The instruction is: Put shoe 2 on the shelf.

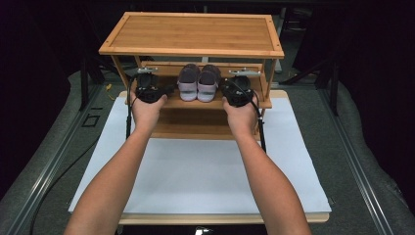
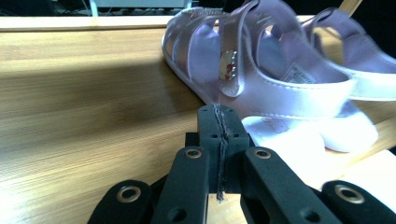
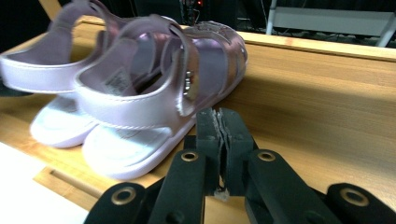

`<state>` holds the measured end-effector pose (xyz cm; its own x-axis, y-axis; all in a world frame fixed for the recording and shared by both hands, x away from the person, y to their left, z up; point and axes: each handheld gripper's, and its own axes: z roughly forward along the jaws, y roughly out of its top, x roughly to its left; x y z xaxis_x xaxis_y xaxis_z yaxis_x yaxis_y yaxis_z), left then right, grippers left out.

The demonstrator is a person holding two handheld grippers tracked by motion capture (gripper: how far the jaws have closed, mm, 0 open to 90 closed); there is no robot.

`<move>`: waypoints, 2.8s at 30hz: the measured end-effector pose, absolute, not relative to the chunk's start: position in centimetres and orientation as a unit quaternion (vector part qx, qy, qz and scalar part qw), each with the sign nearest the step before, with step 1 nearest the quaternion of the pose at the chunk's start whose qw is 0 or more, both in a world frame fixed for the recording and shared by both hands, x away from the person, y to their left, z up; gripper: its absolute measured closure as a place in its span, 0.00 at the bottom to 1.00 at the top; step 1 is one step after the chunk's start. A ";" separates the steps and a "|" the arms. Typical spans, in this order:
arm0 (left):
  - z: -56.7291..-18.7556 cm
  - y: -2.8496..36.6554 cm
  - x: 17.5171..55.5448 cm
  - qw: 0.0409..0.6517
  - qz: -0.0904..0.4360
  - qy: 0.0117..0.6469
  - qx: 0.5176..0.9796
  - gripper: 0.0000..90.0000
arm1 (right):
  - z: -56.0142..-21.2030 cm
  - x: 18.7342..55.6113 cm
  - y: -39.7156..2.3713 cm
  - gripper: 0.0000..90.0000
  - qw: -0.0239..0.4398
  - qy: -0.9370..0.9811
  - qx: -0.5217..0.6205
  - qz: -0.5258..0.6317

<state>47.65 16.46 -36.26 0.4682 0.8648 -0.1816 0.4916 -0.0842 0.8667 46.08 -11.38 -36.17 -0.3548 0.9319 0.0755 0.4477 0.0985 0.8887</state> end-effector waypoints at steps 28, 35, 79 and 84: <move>-32.7 17.8 38.7 0.521 0.186 0.372 0.746 0.97 | -32.9 37.8 -10.3 0.96 0.287 0.721 0.397 0.490; -35.3 20.1 35.5 0.535 0.176 0.368 0.740 0.89 | -34.8 35.0 -12.6 0.91 0.278 0.721 0.400 0.492; -54.0 22.1 31.1 0.445 0.143 0.382 0.797 0.49 | -53.3 29.2 -17.7 0.55 0.209 0.778 0.428 0.410; -54.4 21.4 31.1 0.431 0.132 0.375 0.810 0.49 | -53.5 29.2 -17.4 0.55 0.192 0.783 0.426 0.411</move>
